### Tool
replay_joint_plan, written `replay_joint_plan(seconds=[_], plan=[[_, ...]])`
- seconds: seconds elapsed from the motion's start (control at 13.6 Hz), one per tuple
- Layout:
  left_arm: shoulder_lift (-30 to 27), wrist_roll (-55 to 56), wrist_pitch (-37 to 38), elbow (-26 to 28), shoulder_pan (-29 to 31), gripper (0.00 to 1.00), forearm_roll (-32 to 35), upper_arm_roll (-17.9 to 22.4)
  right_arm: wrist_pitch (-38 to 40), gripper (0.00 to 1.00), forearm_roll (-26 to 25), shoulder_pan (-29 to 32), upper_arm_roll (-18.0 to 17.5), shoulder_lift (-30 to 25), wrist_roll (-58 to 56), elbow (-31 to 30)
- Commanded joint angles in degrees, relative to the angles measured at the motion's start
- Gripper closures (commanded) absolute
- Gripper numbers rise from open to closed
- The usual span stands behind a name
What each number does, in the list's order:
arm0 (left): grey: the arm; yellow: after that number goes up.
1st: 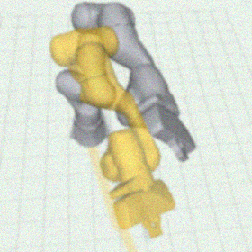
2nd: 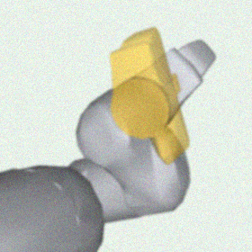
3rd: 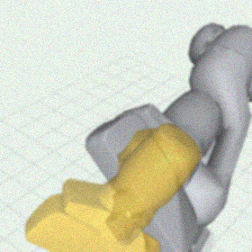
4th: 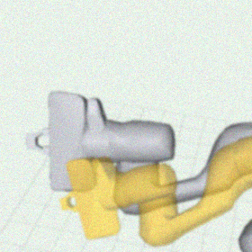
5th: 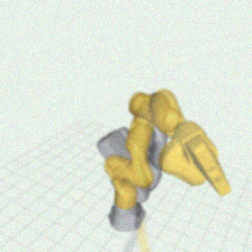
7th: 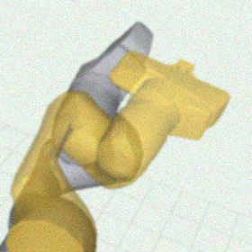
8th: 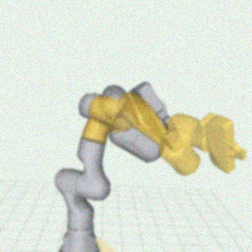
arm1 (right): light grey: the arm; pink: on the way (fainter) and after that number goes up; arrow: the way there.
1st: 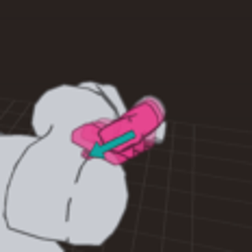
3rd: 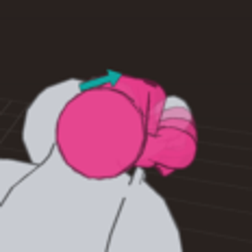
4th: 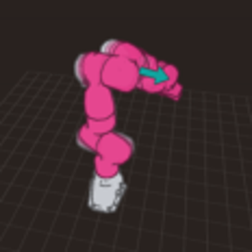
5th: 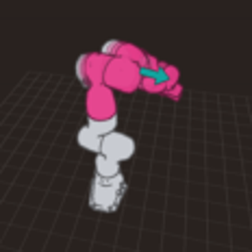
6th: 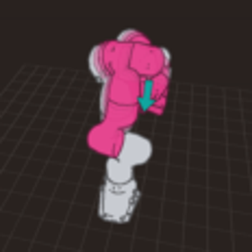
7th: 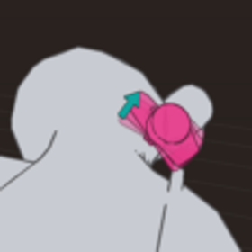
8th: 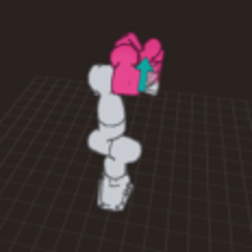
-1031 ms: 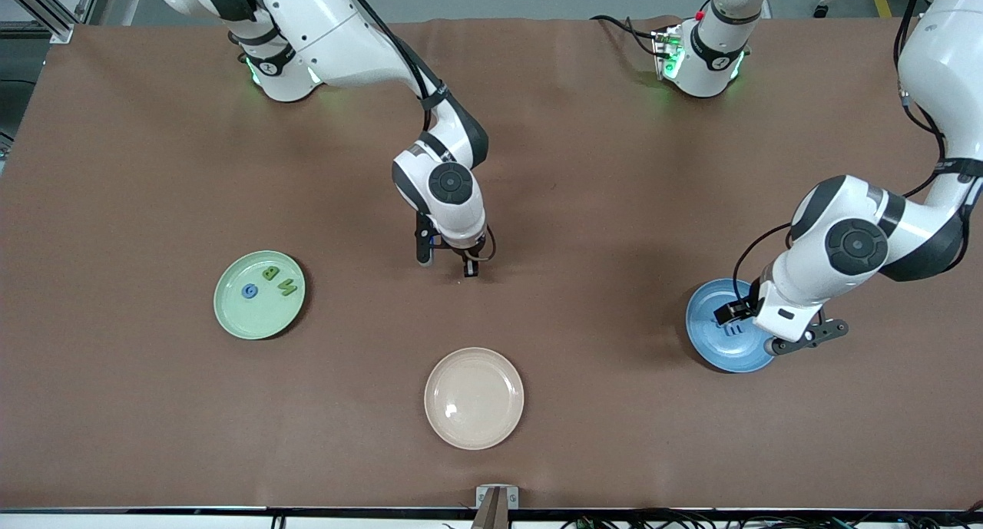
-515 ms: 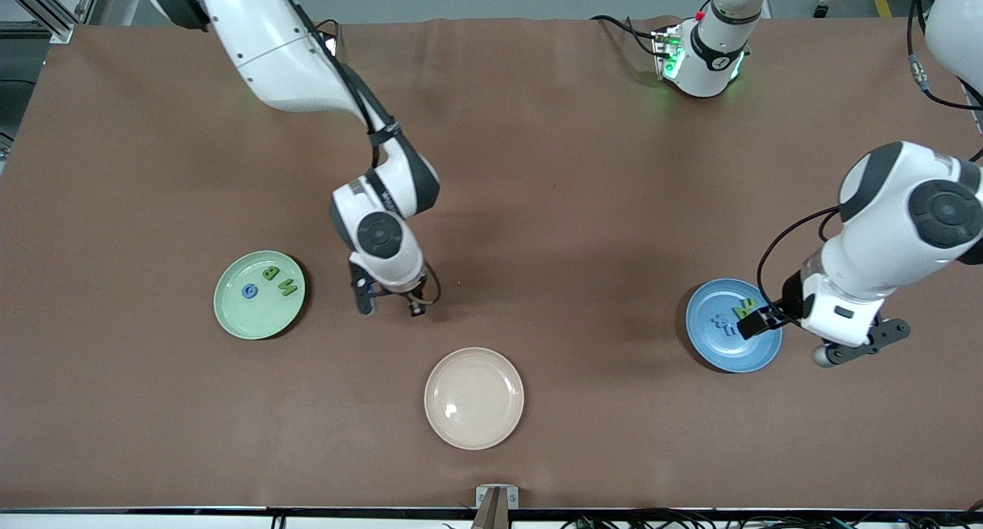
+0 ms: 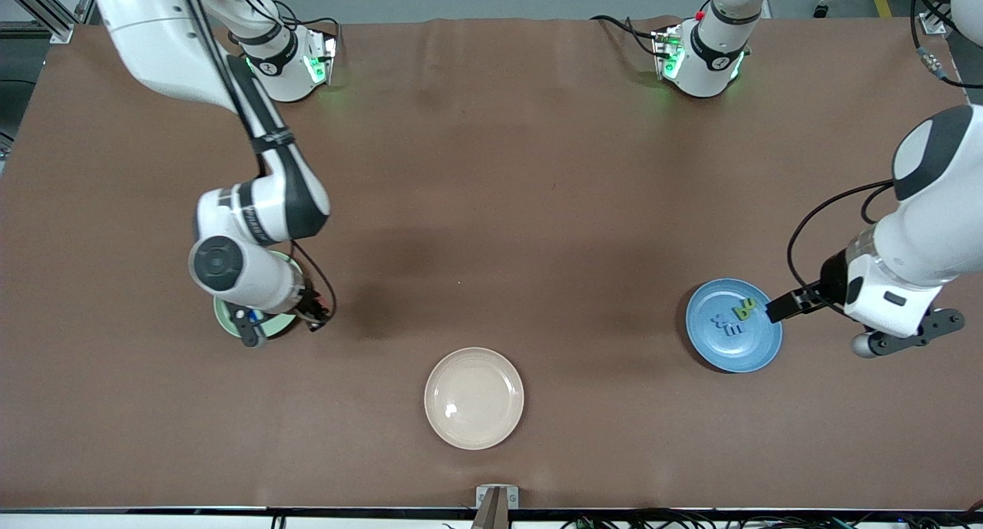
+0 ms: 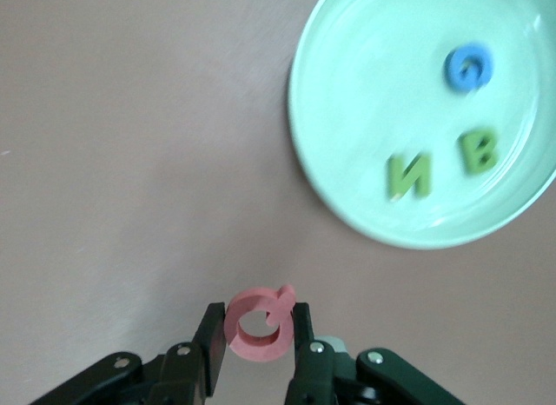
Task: Sort upper and lower case letters into plates
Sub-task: 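Drop the pink a in the green plate while the left arm returns to rest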
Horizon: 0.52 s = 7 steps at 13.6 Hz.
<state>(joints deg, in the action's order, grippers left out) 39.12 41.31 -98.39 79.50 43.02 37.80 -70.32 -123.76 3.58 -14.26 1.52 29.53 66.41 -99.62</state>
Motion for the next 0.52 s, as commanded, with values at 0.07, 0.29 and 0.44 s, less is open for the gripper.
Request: replay_joint_plan(seconds=[0.07,0.29,0.44], plan=[[-4.0,-4.9,2.3,-0.3,4.5,0.00,-1.8,-2.7,-1.4,1.00,1.2,6.3,-1.3,-5.1,-11.3,-8.2],[-4.0,-6.9,4.5,-0.3,9.9,0.00,-1.7,-8.0,-5.7,1.00,1.2,11.0,-1.3,-4.7,-19.4,-11.5],[-4.1,-8.9,7.0,-0.3,10.9,0.00,-1.6,-9.1,-12.4,1.00,1.2,11.6,-1.2,-4.5,-21.7,-15.5]])
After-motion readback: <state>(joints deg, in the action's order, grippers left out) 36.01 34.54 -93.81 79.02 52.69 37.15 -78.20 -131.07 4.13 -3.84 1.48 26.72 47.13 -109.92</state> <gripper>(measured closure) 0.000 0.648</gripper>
